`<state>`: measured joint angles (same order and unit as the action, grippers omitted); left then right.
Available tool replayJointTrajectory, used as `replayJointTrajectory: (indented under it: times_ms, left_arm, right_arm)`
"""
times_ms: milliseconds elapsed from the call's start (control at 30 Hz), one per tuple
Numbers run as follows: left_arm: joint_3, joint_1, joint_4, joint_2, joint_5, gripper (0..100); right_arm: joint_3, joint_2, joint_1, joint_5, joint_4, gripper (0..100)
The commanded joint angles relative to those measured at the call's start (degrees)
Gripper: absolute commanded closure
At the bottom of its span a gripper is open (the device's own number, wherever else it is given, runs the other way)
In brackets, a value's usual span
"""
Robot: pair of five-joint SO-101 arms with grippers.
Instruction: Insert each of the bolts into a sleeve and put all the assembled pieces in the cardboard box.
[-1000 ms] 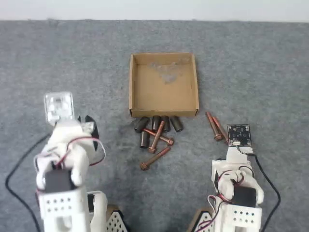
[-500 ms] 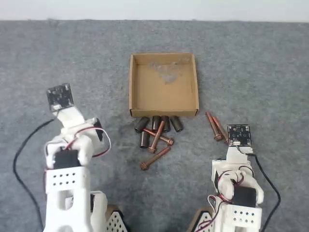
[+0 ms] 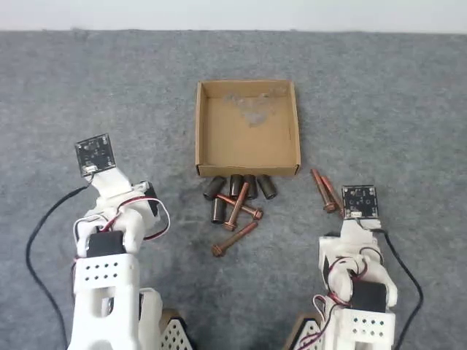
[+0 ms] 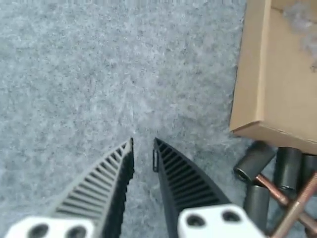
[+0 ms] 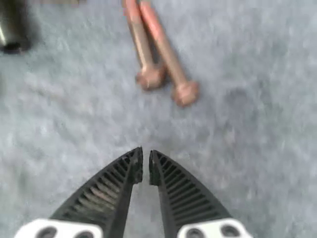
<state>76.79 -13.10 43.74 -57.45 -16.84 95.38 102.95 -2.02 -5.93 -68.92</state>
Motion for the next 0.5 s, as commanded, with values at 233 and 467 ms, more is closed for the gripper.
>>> replayJointTrajectory:
  times_ms: [233,467]
  left_arm:
    - [0.84,-0.09,-4.84,0.62,1.05,94]
    - [0.84,0.0,-4.75,0.7,1.05,94]
  right_arm:
    - [-4.13,0.13,9.1,-0.7,15.52,99.2]
    - [-12.31,-2.59,17.63,-0.7,11.21,99.3]
